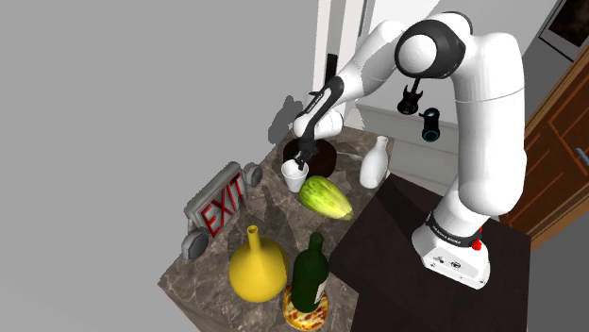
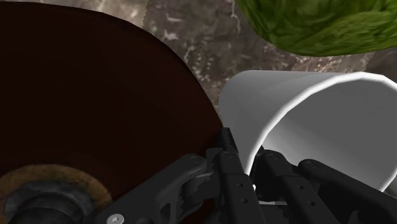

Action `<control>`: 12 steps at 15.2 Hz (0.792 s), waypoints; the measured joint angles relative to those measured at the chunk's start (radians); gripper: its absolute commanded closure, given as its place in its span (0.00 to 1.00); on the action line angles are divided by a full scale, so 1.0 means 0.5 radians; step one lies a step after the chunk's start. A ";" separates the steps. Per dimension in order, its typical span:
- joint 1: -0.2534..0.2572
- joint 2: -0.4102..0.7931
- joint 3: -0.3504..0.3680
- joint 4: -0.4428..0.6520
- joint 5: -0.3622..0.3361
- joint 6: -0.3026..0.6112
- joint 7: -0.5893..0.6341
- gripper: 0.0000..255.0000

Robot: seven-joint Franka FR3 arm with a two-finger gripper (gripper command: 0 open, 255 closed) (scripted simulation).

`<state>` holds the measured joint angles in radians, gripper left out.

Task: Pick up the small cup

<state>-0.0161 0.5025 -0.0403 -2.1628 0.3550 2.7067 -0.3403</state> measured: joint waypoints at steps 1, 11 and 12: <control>0.000 0.000 0.000 0.000 0.000 0.000 0.000 1.00; 0.036 -0.189 -0.054 -0.034 -0.069 -0.154 0.069 1.00; 0.039 -0.212 -0.060 -0.036 -0.079 -0.175 0.076 1.00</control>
<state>0.0031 0.3966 -0.0705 -2.1806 0.3156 2.6191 -0.3021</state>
